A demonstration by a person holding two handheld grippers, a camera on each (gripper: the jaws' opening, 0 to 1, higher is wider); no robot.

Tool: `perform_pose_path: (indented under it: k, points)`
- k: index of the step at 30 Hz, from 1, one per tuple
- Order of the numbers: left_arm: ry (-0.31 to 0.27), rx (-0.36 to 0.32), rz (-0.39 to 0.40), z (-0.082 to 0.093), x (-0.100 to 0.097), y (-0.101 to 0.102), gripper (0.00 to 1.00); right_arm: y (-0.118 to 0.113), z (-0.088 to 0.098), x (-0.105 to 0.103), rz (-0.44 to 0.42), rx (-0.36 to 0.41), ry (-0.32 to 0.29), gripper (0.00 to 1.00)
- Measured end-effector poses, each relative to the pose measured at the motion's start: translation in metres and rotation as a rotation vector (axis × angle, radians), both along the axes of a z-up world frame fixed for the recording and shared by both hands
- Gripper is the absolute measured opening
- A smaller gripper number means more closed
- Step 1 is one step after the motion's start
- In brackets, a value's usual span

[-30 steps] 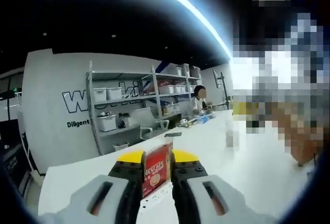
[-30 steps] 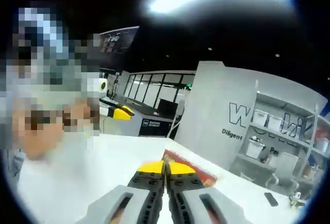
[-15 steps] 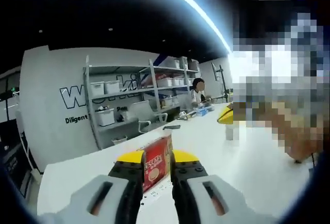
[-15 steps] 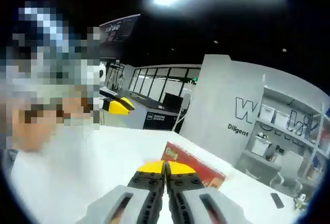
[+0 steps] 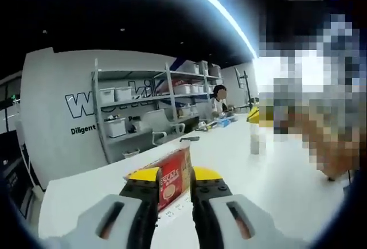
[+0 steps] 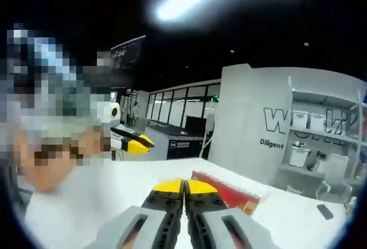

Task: Tear open the coffee pouch, take out the coffee, and pour the coffee from the pouch into the cup

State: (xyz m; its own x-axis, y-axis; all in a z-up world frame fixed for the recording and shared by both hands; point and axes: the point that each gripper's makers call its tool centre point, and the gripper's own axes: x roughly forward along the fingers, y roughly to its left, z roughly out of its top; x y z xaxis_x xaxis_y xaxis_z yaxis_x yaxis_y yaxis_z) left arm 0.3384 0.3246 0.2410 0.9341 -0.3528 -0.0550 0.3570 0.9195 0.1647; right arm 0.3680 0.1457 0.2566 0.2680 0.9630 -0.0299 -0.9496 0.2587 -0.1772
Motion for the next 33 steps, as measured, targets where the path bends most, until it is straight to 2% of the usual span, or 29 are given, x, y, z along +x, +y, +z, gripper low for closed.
perform_pose_path:
  k: [7, 12, 15, 19, 21, 25, 29, 31, 33]
  points:
    - [0.004, -0.029, -0.030, -0.001, 0.000, -0.007, 0.22, -0.010, 0.000, 0.002, 0.004, 0.003, 0.046, 0.02]
    - [0.055, -0.058, -0.024, -0.014, 0.005, -0.006, 0.22, -0.021, -0.008, 0.015, -0.026, -0.012, 0.086, 0.02]
    - [0.062, -0.070, -0.025, -0.015, 0.006, -0.005, 0.22, -0.028, -0.010, 0.021, -0.045, -0.010, 0.094, 0.02]
    - [0.063, -0.080, -0.037, -0.013, 0.003, -0.009, 0.22, -0.030, -0.007, 0.019, -0.044, 0.000, 0.100, 0.02]
    - [0.078, -0.082, -0.049, -0.020, 0.000, -0.010, 0.22, -0.031, -0.007, 0.017, -0.035, 0.000, 0.106, 0.02]
    - [0.112, -0.064, -0.031, -0.028, 0.001, 0.002, 0.22, -0.032, -0.014, 0.022, -0.043, -0.018, 0.115, 0.02]
    - [0.091, -0.079, -0.015, -0.015, 0.002, 0.020, 0.22, -0.030, -0.019, 0.027, -0.062, -0.030, 0.112, 0.02]
    - [0.081, -0.082, -0.006, -0.015, 0.005, 0.027, 0.22, -0.027, -0.015, 0.030, -0.067, -0.021, 0.103, 0.02]
    - [0.077, -0.087, -0.002, -0.020, 0.010, 0.029, 0.22, -0.020, -0.013, 0.037, -0.068, -0.043, 0.093, 0.02]
